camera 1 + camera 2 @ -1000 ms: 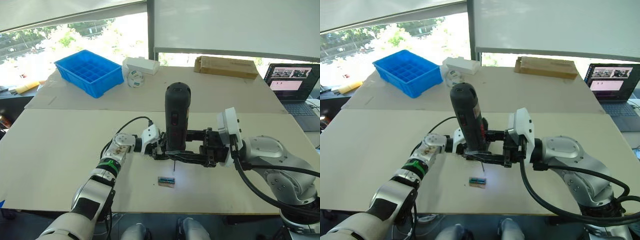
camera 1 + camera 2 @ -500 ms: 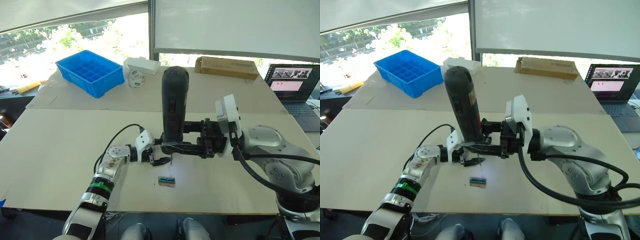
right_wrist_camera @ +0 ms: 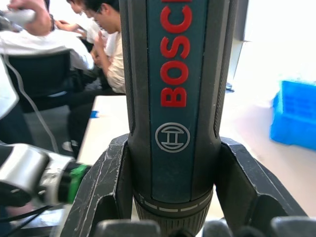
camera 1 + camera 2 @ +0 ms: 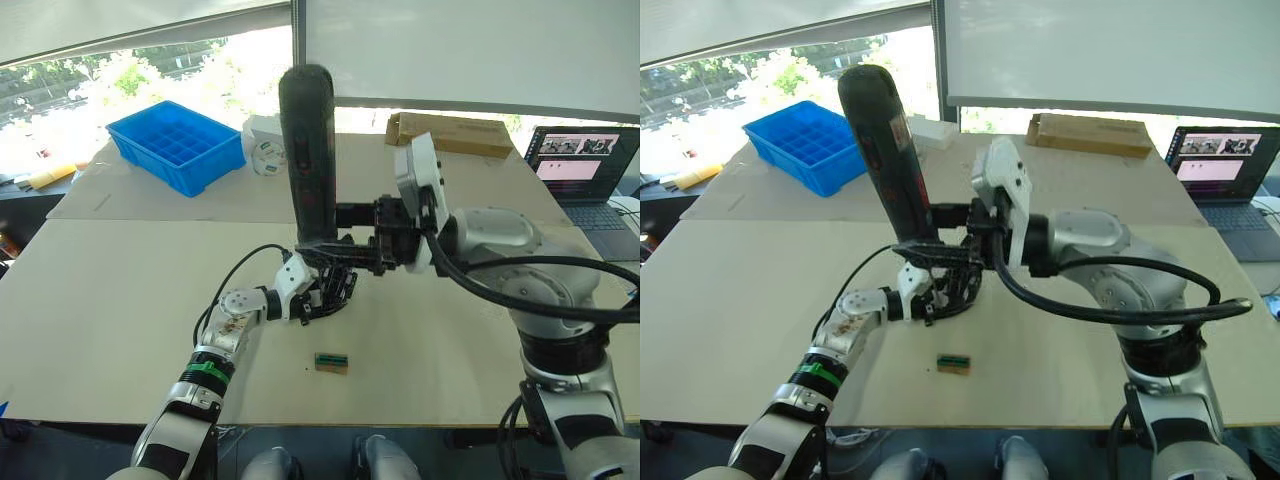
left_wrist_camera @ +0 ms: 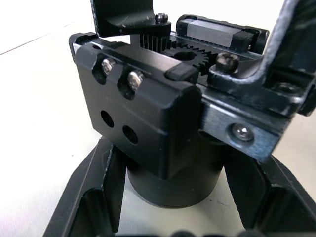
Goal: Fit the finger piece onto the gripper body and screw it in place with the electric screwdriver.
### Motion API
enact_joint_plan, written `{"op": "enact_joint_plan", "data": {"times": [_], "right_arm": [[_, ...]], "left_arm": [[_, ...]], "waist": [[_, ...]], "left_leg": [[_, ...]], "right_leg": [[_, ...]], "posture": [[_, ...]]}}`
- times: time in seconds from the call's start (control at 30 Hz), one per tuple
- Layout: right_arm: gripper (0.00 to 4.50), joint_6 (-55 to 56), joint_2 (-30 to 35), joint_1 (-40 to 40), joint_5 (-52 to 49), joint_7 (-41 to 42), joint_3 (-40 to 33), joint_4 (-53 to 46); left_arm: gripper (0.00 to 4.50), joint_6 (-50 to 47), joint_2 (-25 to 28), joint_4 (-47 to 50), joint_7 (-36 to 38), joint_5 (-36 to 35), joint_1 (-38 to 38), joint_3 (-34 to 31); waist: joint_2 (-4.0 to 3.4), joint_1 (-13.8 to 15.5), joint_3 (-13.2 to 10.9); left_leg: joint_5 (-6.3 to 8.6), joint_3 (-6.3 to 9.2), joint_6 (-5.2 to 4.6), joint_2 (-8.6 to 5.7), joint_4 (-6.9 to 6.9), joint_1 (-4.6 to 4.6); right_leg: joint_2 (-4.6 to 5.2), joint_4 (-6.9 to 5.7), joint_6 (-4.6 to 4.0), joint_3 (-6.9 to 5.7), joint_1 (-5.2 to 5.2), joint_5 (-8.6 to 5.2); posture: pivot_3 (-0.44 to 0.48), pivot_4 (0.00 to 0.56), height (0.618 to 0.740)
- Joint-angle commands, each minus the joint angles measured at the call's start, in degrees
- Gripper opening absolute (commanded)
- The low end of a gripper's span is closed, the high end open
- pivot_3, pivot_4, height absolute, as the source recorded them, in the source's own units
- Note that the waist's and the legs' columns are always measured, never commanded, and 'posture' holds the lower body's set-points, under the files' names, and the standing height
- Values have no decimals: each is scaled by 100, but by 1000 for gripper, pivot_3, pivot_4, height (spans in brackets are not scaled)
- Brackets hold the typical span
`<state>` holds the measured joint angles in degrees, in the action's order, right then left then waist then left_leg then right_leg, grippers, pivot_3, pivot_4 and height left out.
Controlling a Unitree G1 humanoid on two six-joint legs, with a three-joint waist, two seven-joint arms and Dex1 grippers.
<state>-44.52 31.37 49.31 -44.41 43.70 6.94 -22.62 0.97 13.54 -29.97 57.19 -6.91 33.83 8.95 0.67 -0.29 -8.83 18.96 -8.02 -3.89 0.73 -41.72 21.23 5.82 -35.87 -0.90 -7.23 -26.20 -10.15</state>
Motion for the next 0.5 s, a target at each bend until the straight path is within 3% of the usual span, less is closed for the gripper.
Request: {"op": "enact_joint_plan", "data": {"times": [0.03, 0.5], "right_arm": [[1923, -12, -29, 296, 276, -104, 0, 103], [1923, 138, -222, 275, 829, 35, 113, 362]], "left_arm": [[2324, 43, 30, 75, 74, -46, 58, 8], [2324, 19, -5, 137, 44, -87, 38, -19]], "waist": [[0, -7, 0], [0, -23, 0]], "left_leg": [[0, -1, 0, 0, 0, 0], [-1, -3, 1, 0, 0, 2]], "right_leg": [[0, -1, 0, 0, 0, 0], [-1, -2, 2, -2, 1, 0]], "posture": [[0, 150, 738], [0, 150, 738]]}}
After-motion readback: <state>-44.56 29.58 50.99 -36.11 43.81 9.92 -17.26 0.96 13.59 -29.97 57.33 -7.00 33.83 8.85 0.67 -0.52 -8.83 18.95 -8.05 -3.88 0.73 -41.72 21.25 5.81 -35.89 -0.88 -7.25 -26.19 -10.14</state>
